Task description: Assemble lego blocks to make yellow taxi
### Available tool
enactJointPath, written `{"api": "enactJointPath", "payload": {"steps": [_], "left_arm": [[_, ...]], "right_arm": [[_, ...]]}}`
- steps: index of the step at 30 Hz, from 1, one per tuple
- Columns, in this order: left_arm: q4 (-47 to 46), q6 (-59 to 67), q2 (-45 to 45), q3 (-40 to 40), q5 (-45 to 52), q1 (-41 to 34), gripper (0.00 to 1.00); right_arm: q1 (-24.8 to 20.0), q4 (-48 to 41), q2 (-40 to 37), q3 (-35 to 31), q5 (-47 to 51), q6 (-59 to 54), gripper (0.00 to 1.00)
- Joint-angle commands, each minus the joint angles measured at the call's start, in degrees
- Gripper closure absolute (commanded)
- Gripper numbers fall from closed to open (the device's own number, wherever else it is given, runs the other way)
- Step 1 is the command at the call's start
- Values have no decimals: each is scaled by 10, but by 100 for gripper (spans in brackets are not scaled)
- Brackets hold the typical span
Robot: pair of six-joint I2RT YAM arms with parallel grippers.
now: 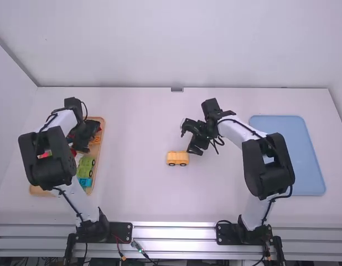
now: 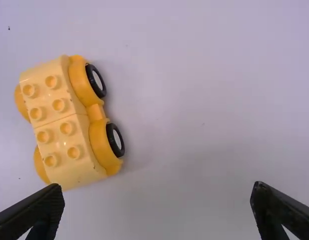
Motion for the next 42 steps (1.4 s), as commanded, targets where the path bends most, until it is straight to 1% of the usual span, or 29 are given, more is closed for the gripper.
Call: {"api": "enactJointPath", "payload": {"steps": [1, 4, 7, 12, 20, 22, 29, 33, 36, 37, 39, 42], "left_arm": [[7, -16, 3, -11, -14, -1, 1], [28, 4, 3, -17, -1, -1, 1], [28, 24, 3, -8, 18, -1, 1], [-26, 33, 8, 41, 17, -1, 1], [-55, 11, 40, 87, 17, -1, 0], [-55, 14, 45, 90, 19, -1, 2], [-71, 13, 63, 92, 16, -1, 0], [-55, 12, 75, 92, 18, -2, 1], [-51, 12, 78, 92, 18, -2, 5], [-53, 12, 78, 92, 19, -1, 8], [-55, 12, 78, 92, 18, -1, 16], [-57, 13, 78, 92, 17, -2, 22]], "right_arm": [[-1, -1, -24, 13, -3, 2, 1], [-1, -1, -24, 13, -3, 2, 1], [-1, -1, -24, 13, -3, 2, 1], [-1, 0, -24, 13, -3, 2, 1], [-1, 2, -24, 13, -3, 2, 1], [-1, 4, -24, 13, -3, 2, 1], [-1, 3, -24, 13, -3, 2, 1], [-1, 1, -24, 13, -5, 2, 1], [-1, 2, -24, 13, -5, 2, 1], [-1, 2, -24, 13, -5, 2, 3], [0, 1, -24, 13, -5, 2, 1], [0, 1, -24, 13, -5, 2, 1]]}}
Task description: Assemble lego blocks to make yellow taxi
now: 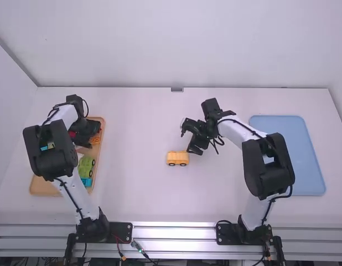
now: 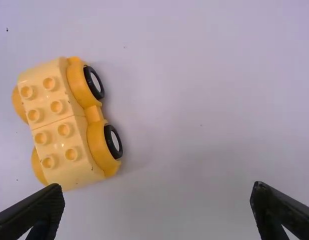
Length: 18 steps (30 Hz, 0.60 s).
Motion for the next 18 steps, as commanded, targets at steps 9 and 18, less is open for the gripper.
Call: {"api": "enactJointPath", "payload": {"steps": [9, 18], "left_arm": [[-6, -2, 12, 8, 0, -3, 23], [-5, -17, 23, 8, 2, -9, 31]], "right_arm": [[0, -3, -24, 13, -5, 2, 1], [0, -5, -24, 13, -5, 2, 1]]}}
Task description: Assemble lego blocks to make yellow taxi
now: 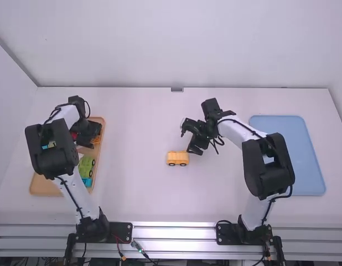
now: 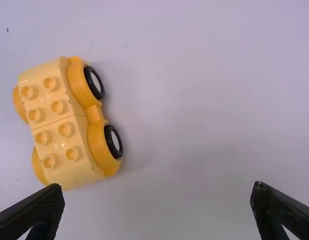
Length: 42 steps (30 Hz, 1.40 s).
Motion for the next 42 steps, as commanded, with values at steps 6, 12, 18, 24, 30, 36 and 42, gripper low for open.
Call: {"api": "enactJointPath", "payload": {"steps": [6, 12, 18, 24, 30, 36, 42], "left_arm": [[-7, -26, 10, 8, -14, -11, 31], [-7, -55, 10, 8, -28, -19, 32], [-7, -55, 10, 8, -29, -21, 46], [6, -55, 10, -3, -30, -22, 51], [39, -55, 10, -28, -29, -21, 54], [41, -55, 10, -28, -28, -23, 55], [40, -55, 10, -28, -23, -22, 51]], "right_arm": [[0, -3, -24, 13, -5, 2, 1], [0, -2, -24, 13, -5, 2, 1], [0, -1, -24, 13, -5, 2, 1], [0, -2, -24, 13, -5, 2, 1], [0, -3, -24, 13, -5, 2, 1], [7, -1, -24, 13, -3, 2, 1], [6, -1, -24, 13, -3, 2, 1]]}}
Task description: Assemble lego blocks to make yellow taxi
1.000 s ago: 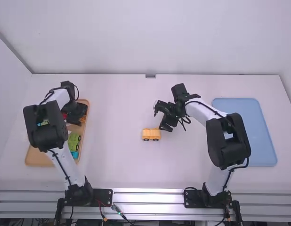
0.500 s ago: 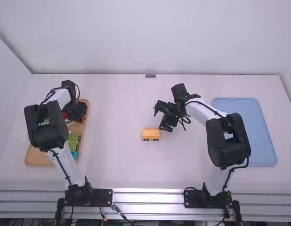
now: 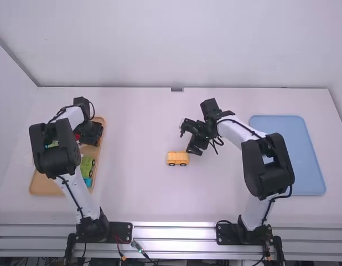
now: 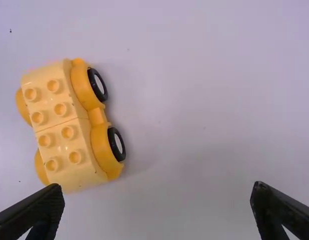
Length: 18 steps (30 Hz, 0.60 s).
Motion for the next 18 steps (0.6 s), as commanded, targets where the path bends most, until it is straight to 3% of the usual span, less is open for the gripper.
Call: {"api": "enactJointPath", "payload": {"steps": [1, 8, 18], "left_arm": [[-3, -3, 10, -3, 0, -1, 51], [0, 3, 10, -3, 7, -3, 55], [-3, 2, 10, -3, 9, -5, 69]], "right_arm": [[2, -2, -24, 13, -3, 2, 1], [2, -2, -24, 13, -3, 2, 1], [6, -2, -24, 13, -3, 2, 1]]}}
